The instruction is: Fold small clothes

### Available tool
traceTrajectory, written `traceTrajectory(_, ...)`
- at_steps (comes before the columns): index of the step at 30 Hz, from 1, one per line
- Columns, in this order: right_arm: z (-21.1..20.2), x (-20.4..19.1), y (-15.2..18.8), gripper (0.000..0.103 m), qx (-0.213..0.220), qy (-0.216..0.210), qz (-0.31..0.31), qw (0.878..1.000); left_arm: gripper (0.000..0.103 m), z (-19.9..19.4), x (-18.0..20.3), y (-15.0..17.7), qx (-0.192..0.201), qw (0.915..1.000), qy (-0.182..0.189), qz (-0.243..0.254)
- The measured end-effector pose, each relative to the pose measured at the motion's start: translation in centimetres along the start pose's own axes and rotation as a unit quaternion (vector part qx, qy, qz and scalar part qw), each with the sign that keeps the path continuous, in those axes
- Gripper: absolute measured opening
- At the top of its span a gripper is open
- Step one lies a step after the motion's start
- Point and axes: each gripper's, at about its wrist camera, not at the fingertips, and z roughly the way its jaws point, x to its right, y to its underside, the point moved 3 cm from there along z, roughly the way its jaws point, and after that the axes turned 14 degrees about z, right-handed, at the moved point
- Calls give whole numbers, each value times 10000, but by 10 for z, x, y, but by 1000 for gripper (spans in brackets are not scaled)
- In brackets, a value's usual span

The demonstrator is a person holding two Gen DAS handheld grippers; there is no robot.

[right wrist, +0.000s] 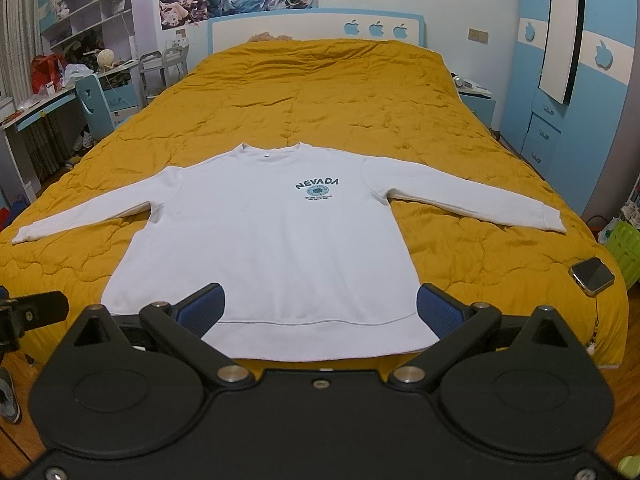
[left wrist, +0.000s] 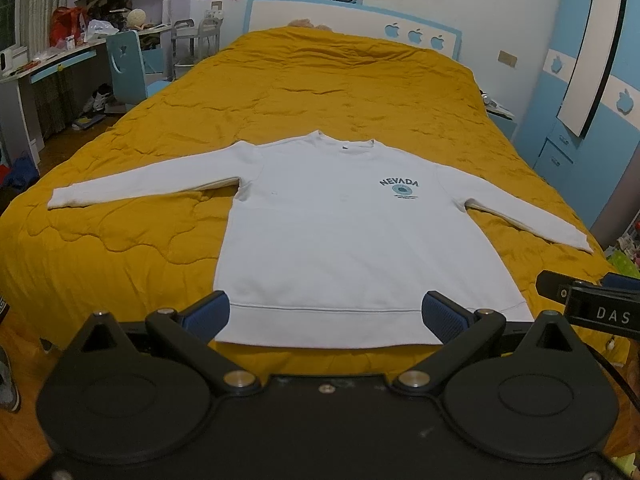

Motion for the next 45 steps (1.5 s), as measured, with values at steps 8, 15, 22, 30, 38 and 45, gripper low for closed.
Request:
traceTrajectory(8, 2, 1, 1, 103, 4, -6, -6, 10000, 103, 1, 0, -1, -10, 10000, 1, 16)
traceTrajectory(15, 2, 1, 2, 103, 10, -3, -8, 10000, 103, 2, 0, -1, -14, 10000, 1, 14)
traceTrajectory(22, 3, 1, 2, 103, 7, -5, -10, 10000, 103, 2, 0, -1, -17, 10000, 9, 22)
traceTrajectory(30, 4, 2, 2, 103, 7, -5, -12, 10000, 103, 3, 1, -1, -22, 10000, 10, 31)
traceTrajectory(38, 2, -3, -1, 103, 0, 1, -7, 10000, 103, 4, 1, 0, -32, 10000, 18, 24)
traceTrajectory(45, 1, -2, 0, 103, -1, 3, -13, 10000, 103, 5, 1, 1, -37, 10000, 17, 16)
